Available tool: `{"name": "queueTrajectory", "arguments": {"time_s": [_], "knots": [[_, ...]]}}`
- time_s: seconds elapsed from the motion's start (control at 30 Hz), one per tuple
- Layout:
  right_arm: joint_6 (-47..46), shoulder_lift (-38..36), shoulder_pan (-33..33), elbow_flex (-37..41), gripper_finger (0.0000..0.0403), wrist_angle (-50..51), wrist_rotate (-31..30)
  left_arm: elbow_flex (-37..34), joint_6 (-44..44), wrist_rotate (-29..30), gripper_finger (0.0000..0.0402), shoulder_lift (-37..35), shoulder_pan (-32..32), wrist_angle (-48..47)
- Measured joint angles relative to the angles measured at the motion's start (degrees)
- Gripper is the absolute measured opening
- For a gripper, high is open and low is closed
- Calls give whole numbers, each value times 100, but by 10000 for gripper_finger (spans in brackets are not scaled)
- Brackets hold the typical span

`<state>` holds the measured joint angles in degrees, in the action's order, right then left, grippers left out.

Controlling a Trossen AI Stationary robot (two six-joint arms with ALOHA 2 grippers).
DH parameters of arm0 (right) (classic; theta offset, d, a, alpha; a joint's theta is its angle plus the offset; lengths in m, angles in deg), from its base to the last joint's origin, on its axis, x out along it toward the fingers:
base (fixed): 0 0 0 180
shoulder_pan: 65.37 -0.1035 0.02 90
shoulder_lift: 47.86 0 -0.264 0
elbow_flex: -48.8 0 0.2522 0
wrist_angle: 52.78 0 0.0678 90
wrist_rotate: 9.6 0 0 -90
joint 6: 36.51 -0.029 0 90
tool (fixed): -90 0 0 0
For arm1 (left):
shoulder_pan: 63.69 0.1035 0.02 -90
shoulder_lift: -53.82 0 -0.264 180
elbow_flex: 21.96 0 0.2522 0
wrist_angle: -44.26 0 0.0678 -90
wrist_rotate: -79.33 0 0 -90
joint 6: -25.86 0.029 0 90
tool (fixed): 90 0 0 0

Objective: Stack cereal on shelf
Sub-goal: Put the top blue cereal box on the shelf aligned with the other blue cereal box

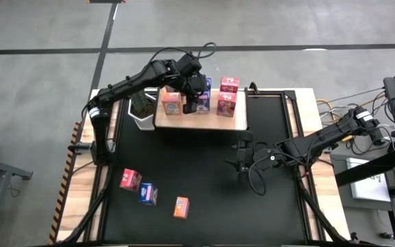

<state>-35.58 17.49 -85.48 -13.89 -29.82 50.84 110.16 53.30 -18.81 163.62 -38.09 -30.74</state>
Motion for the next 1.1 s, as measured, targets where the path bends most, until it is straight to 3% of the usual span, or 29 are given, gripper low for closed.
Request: {"name": "queueTrajectory", "arguments": {"time_s": [0.4, 0.8, 1.1], "knots": [[-4, 0, 1, 0, 201, 0, 0, -79, 223, 2, 165, 22, 2, 79], [-7, 0, 1, 0, 201, 0, 0, -51, 307, 2, 222, 17, -4, 42], [7, 0, 0, 0, 201, 0, 0, 354, 172, 11, 227, -11, -81, -440]]}}
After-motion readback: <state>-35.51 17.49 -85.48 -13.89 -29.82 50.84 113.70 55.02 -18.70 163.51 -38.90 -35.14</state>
